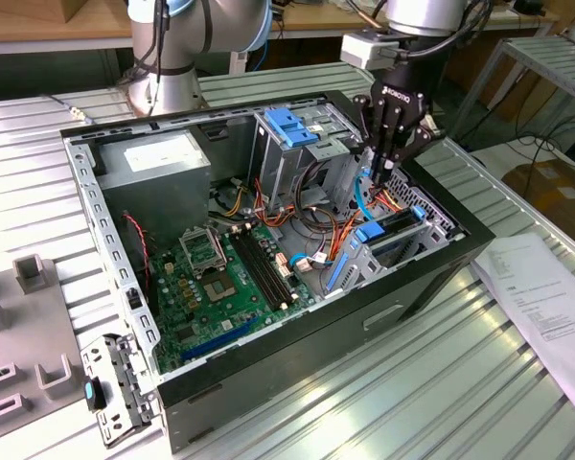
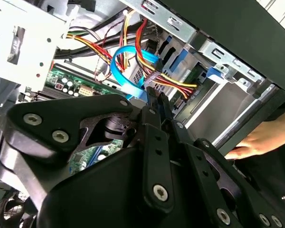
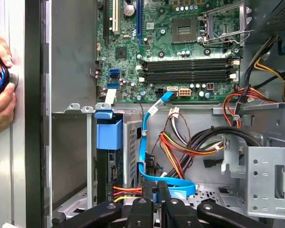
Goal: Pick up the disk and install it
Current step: 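Insert the second disk wire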
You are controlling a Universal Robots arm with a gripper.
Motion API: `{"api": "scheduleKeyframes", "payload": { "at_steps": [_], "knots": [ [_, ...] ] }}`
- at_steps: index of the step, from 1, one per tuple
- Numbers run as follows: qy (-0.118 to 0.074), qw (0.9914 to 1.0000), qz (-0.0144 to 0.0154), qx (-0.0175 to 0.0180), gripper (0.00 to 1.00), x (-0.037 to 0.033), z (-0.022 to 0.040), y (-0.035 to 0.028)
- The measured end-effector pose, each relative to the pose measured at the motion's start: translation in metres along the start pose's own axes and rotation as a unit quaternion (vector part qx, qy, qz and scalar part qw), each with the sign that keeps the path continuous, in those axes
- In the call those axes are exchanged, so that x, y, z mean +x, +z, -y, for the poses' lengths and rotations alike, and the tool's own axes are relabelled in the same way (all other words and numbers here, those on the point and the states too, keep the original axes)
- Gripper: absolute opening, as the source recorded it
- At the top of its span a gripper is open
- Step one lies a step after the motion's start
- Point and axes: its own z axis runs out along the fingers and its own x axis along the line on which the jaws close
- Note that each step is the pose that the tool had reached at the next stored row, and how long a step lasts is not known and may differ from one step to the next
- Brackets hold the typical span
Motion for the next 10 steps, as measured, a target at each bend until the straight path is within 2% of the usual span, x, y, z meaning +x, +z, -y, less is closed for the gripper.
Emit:
{"api": "scheduleKeyframes", "payload": {
  "at_steps": [1, 4, 5, 6, 7, 8, 9, 10],
  "knots": [
    [0.000, 1.00000, 0.0016, 0.0001, 0.16, 0.0021, -0.0001, 0.0008],
    [0.000, 0.99994, 0.0110, 0.0005, 0.16, 0.0119, -0.0012, 0.0049],
    [0.000, 0.99987, 0.0158, 0.0007, 0.16, 0.0155, -0.0019, 0.0064],
    [0.000, 0.99970, 0.0246, 0.0012, 0.16, 0.0218, -0.0029, 0.0090],
    [0.000, 0.99948, 0.0321, 0.0016, 0.16, 0.0303, -0.0039, 0.0122],
    [0.000, 0.99945, 0.0332, 0.0017, 0.16, 0.0352, -0.0046, 0.0139],
    [-0.002, 0.99944, 0.0333, 0.0023, 0.16, 0.0424, -0.0080, 0.0165],
    [-0.006, 0.99941, 0.0334, 0.0047, 0.16, 0.0433, -0.0106, 0.0171]
  ]
}}
